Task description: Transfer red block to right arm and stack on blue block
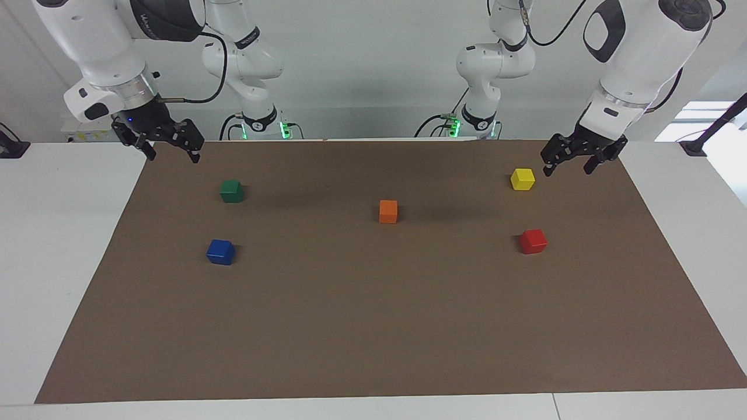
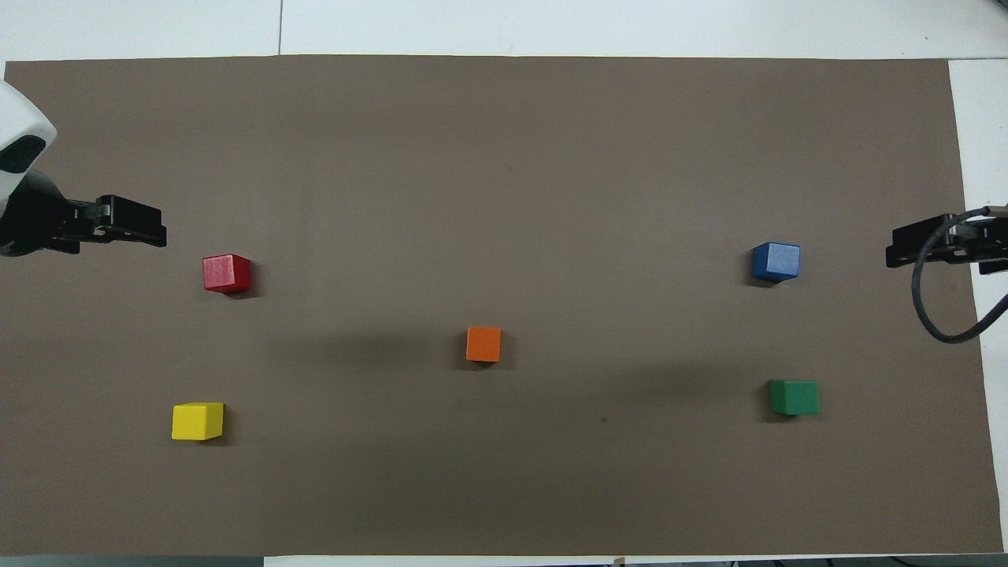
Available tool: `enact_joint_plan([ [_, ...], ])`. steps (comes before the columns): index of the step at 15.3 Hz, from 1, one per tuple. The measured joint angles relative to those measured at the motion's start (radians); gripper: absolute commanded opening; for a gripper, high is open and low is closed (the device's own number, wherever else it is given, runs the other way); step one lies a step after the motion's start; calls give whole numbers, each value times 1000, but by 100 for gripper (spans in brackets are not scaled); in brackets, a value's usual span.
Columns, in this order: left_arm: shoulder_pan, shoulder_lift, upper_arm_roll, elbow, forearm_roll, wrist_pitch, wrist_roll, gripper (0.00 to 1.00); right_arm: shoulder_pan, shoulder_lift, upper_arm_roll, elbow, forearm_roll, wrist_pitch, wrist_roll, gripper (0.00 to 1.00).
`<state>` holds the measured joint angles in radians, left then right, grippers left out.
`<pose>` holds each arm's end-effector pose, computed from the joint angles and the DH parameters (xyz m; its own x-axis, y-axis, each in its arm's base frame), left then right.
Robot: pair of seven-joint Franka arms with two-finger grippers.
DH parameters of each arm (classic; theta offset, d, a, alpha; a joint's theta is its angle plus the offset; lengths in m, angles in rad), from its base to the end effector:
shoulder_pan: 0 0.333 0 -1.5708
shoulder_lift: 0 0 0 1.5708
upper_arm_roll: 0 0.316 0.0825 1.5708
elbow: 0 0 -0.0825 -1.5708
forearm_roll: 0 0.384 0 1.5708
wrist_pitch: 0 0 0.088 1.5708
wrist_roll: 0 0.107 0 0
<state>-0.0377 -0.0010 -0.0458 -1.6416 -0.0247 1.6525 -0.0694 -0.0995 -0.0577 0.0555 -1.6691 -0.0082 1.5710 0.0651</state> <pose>0.5581 -0.0492 0.5987 0.9999 -0.0121 0.0101 -0.0124 -0.9996 0.0253 0.5343 -0.0236 0.6096 0.9932 -0.1091 -0.0397 -0.1086 -0.9940 0.0140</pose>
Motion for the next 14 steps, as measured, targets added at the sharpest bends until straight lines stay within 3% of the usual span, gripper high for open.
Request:
enact_joint_plan([
  [8, 5, -7, 3, -19, 0, 6, -1, 100, 0, 0, 0, 0, 0, 0, 0, 100],
  [14, 25, -4, 9, -234, 0, 309, 1, 100, 0, 0, 0, 0, 0, 0, 0, 100],
])
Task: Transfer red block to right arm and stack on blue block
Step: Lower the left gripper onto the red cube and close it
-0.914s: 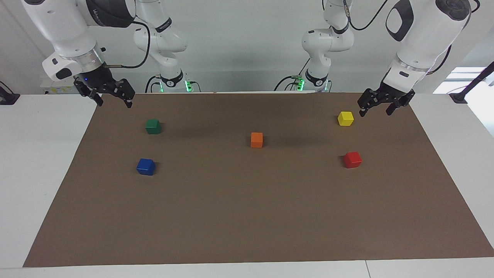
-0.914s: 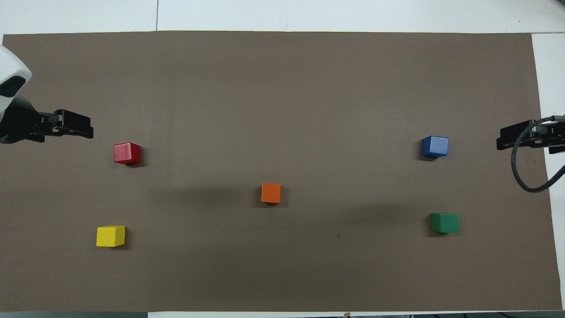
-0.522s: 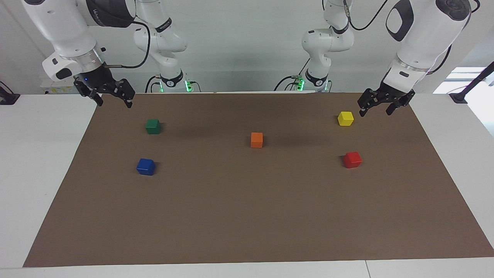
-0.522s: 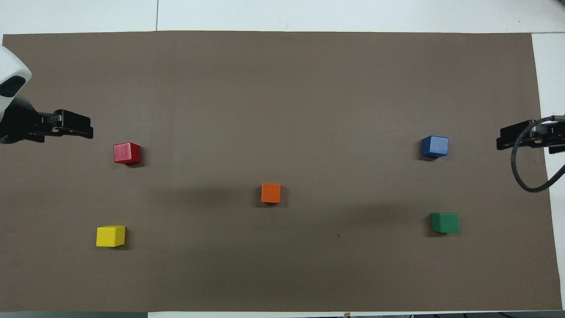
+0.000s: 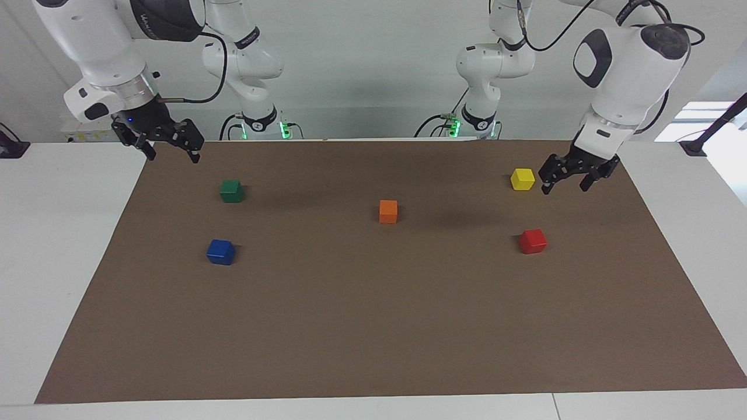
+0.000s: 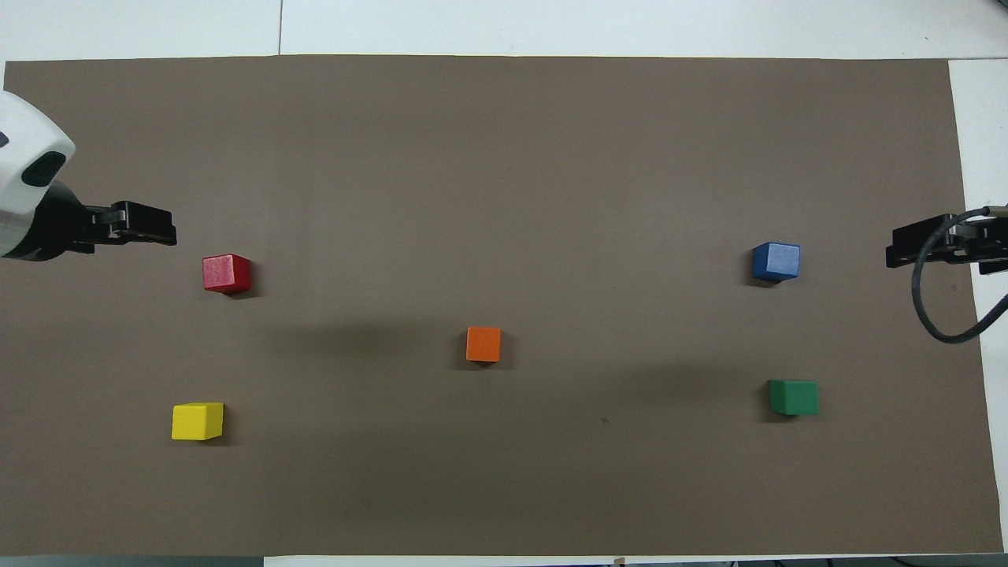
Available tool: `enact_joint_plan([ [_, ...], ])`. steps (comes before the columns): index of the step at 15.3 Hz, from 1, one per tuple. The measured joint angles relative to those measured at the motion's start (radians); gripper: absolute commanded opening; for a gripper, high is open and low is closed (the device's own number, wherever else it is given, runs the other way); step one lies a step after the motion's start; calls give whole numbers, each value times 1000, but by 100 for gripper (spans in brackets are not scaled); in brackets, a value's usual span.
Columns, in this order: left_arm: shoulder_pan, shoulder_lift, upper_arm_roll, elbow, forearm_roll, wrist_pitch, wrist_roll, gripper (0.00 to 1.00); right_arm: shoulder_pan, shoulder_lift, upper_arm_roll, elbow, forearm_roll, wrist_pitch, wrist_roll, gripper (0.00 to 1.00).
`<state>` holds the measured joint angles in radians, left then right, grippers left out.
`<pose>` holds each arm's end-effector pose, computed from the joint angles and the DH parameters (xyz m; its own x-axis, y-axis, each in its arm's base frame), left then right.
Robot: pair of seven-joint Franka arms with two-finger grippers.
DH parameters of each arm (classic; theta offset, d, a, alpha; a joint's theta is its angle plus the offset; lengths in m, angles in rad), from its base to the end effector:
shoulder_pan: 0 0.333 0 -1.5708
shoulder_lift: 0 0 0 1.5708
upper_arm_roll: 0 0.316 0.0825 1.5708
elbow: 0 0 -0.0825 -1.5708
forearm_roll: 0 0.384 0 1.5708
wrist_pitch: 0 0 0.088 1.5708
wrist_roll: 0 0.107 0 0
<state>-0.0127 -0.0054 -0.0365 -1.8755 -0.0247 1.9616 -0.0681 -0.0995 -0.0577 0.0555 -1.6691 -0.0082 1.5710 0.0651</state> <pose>0.5687 -0.0297 0.5166 0.9956 0.0285 0.0895 0.0259 -0.9992 0.0296 0.5343 -0.0236 0.6096 0.9932 -0.1091 -0.0397 -0.1086 -0.9940 0.0140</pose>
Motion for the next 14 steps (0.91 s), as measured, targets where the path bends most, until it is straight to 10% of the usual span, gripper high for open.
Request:
enact_joint_plan([
  [14, 39, 232, -1, -214, 0, 420, 59, 100, 0, 0, 0, 0, 0, -16, 0, 100],
])
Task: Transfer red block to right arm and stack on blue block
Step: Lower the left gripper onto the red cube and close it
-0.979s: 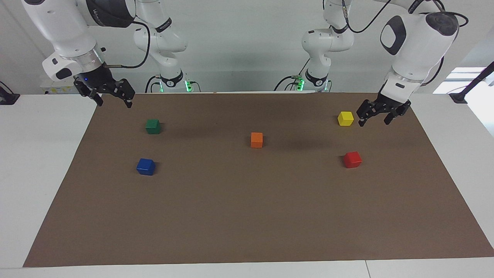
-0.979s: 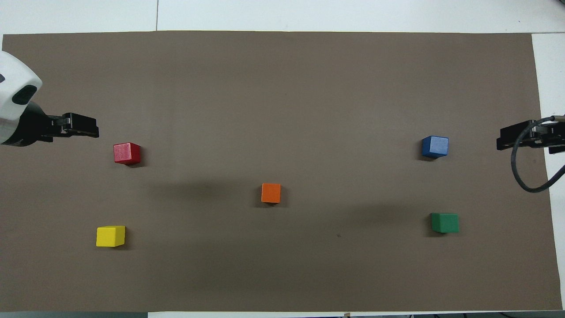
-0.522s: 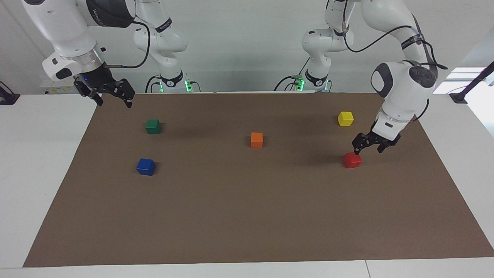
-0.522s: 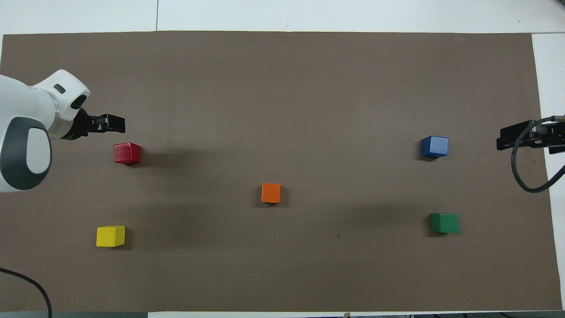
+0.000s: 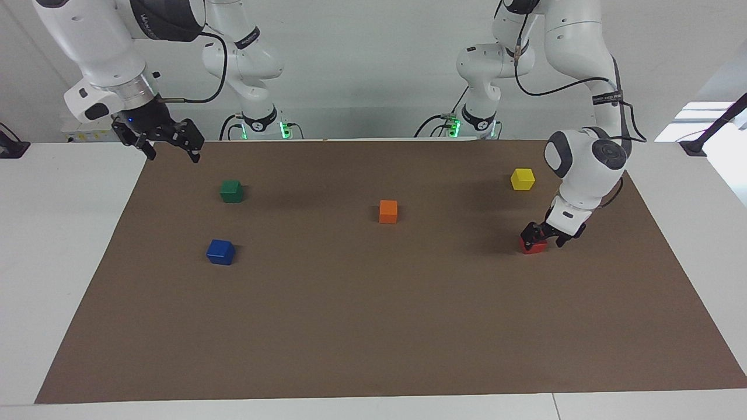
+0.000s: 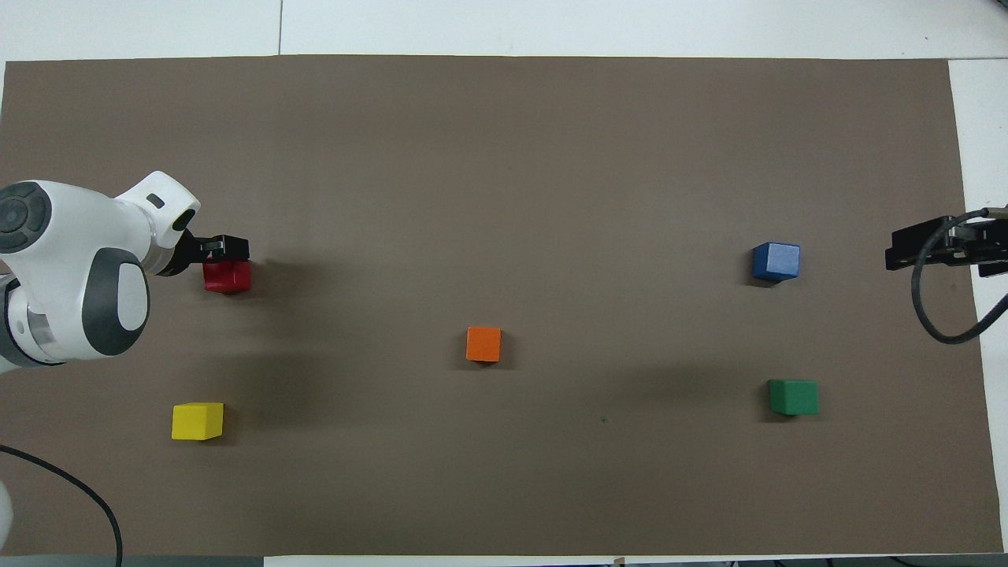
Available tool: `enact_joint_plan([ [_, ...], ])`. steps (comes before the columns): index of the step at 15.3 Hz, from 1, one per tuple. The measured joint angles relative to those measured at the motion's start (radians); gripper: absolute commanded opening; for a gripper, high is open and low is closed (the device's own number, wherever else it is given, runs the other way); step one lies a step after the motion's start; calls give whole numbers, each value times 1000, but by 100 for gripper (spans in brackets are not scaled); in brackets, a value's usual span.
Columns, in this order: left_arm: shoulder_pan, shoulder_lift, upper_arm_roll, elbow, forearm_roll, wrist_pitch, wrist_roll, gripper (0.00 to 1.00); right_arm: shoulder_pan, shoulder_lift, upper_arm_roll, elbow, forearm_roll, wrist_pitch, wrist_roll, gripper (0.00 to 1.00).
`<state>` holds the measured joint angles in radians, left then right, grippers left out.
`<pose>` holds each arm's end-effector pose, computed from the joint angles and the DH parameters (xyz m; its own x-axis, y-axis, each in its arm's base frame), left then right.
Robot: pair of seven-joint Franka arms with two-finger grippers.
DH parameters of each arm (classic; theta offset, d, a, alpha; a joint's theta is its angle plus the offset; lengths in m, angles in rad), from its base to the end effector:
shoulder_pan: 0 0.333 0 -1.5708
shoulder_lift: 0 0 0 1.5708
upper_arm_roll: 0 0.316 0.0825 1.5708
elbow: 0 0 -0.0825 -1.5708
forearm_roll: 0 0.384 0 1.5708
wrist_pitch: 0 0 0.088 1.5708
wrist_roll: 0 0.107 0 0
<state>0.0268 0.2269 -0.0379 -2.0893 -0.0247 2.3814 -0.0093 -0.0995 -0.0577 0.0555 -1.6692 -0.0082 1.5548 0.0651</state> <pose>0.5844 -0.0063 0.3216 0.9977 0.0176 0.0647 0.0159 -0.9995 0.0273 0.5325 -0.0235 0.6082 0.9924 -0.1092 -0.0559 -0.1085 -0.9940 0.0151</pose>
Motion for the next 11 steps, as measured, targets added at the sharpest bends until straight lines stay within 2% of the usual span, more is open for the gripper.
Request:
enact_joint_plan([
  [4, 0, 15, -3, -3, 0, 1, 0, 98, -4, 0, 0, 0, 0, -28, 0, 100],
  [5, 0, 16, -3, -8, 0, 1, 0, 81, -5, 0, 0, 0, 0, -29, 0, 100],
  [6, 0, 16, -4, -14, 0, 1, 0, 48, -5, 0, 0, 0, 0, -29, 0, 100],
  [7, -1, 17, -6, -20, 0, 2, -5, 2, -4, 0, 1, 0, 0, -29, -1, 100],
  [11, -9, 15, -10, -32, -1, -19, -90, 0, -5, -2, 4, 2, 50, -48, -83, 100],
])
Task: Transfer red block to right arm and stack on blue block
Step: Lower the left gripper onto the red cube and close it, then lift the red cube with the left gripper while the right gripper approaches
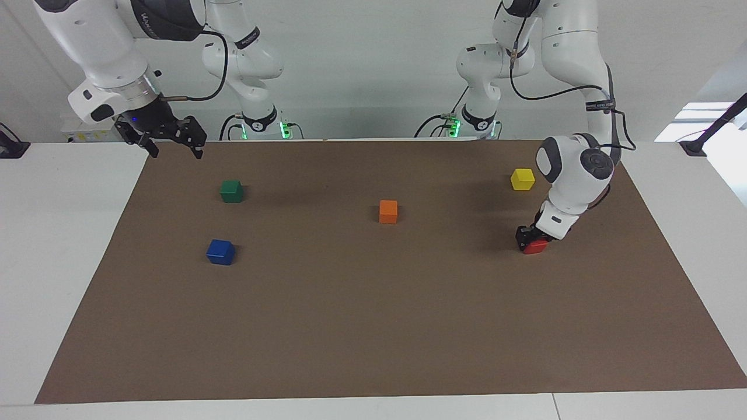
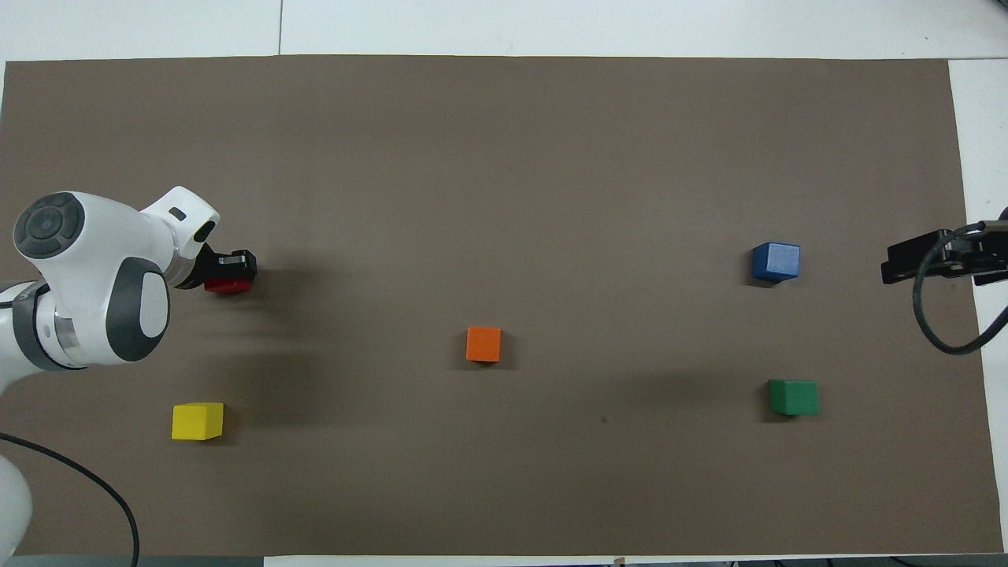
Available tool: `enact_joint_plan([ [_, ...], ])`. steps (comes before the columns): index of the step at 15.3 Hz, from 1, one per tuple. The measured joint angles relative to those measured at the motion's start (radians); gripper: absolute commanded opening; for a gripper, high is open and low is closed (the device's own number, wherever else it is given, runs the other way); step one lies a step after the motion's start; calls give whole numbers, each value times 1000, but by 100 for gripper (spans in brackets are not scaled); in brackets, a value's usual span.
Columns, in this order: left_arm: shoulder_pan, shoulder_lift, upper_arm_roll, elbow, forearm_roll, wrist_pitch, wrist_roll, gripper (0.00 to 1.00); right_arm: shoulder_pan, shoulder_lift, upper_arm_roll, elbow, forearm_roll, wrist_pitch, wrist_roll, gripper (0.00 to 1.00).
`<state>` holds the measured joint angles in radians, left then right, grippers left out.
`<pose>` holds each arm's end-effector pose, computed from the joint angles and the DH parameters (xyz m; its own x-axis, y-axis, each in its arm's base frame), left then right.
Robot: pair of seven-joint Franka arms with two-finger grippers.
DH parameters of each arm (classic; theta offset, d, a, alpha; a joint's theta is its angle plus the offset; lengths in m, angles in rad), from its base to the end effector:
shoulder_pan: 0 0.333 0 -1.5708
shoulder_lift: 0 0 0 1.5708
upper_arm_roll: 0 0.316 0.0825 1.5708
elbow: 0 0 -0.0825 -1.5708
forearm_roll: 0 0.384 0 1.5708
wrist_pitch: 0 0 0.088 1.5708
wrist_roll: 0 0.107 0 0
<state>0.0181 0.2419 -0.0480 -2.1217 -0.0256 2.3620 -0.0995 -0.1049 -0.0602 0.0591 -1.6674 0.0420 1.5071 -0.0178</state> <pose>0.5717 -0.0170 0.2974 0.9960 0.0890 -0.0046 0.0891 -0.9956 0.0291 0.5267 -0.0185 0.6066 0.9947 -0.0256 -0.0993 -0.0297 -0.9988 -0.0402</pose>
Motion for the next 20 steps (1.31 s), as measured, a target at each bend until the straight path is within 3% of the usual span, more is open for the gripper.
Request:
enact_joint_plan([
  [5, -61, -35, -24, 138, -77, -318, -398, 0, -89, -22, -28, -39, 318, -46, -109, 100],
  [8, -125, -91, -35, 256, -291, -510, -640, 0, -134, -25, -31, -116, 485, -10, -209, 100],
  [11, -130, -160, -31, 303, -550, -620, -890, 0, -190, -9, -33, -226, 733, 6, -316, 100],
  [16, -150, -215, -40, 263, -888, -627, -1073, 0, -197, 96, -28, -362, 1037, 4, -498, 100],
  [20, -267, -220, -46, 179, -1115, -336, -1193, 0, -133, 114, -25, -497, 1370, -17, -622, 100],
])
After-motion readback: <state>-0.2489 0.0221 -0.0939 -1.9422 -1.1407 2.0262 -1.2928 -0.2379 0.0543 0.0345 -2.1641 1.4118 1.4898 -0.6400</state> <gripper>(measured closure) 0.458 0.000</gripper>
